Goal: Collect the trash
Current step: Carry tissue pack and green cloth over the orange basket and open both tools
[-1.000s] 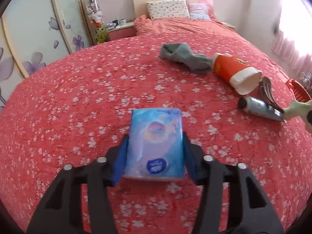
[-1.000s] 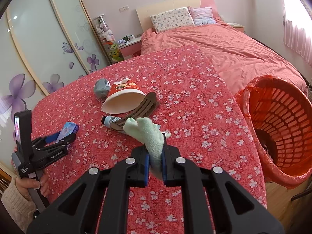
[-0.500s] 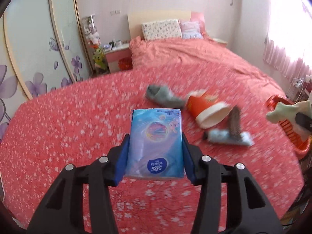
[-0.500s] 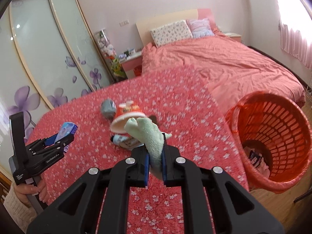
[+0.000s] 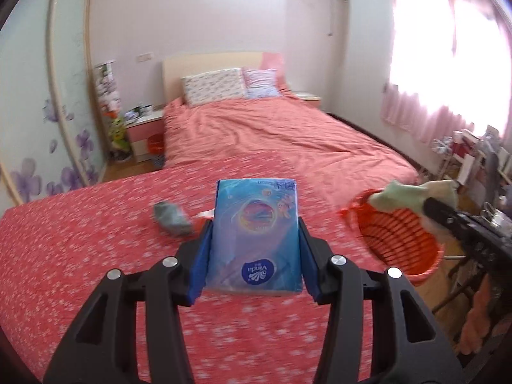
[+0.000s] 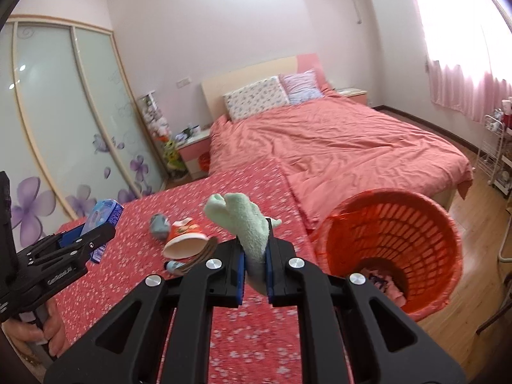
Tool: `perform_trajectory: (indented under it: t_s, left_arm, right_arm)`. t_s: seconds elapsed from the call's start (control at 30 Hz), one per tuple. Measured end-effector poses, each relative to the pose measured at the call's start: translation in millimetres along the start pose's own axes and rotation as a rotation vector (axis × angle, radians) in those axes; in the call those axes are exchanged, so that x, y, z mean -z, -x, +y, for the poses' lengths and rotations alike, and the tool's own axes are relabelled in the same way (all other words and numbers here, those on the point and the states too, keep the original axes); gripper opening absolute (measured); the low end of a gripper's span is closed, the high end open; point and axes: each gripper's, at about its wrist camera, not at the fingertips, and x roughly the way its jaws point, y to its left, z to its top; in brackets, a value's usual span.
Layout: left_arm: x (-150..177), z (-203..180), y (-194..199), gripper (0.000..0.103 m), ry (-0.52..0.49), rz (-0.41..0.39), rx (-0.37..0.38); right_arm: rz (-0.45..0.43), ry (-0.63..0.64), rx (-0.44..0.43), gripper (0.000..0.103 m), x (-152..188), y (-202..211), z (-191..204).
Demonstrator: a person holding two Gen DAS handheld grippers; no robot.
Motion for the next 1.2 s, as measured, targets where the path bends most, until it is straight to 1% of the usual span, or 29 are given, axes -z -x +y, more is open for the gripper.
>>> perform_trajectory:
  t_s: [0.27, 0.33, 0.57, 0.73, 0.87, 0.93, 0.97, 1.0, 1.1, 1.2]
  left_arm:
    - [-13, -78, -12, 0.049, -0.051, -0.018, 0.143]
    - [-14, -93, -17, 0.049, -0.059, -0.016, 0.166]
    - [-16, -158, -57, 0.049, -0.100, 0.017, 0.265]
    - [-11, -190, -90, 0.049, -0.132, 0.049, 0.295]
    - [-4, -209, -127, 0.052, -0.137, 0.093, 0.312]
    - [0, -213, -142, 0.058, -0.151, 0.110, 0.297]
    - [2, -215, -149, 0.063, -0.157, 0.121, 0.286]
    - [6, -215, -158, 0.065, -0.161, 0.136, 0.273]
    - [13, -206, -174, 0.065, -0.153, 0.172, 0.240]
    - [19, -192, -180, 0.065, -0.145, 0.190, 0.211]
  right_arm:
    - [-0.060, -0.078, 0.071, 0.010, -7, 18, -55]
    - [-0.069, -0.102, 0.091, 0.010, -8, 20, -71]
    - [-0.071, -0.173, 0.149, 0.010, -9, 10, -118]
    - [-0.053, -0.222, 0.167, 0.010, -10, -4, -146]
    - [-0.008, -0.248, 0.158, 0.013, -12, -25, -166]
    - [0.030, -0.265, 0.154, 0.022, -10, -40, -177]
    - [0.043, -0.276, 0.149, 0.032, -6, -43, -180]
    - [0.059, -0.284, 0.150, 0.040, -3, -49, -184]
    - [0.077, -0.284, 0.176, 0.049, 7, -53, -185]
    - [0.084, -0.265, 0.198, 0.056, 12, -52, -179]
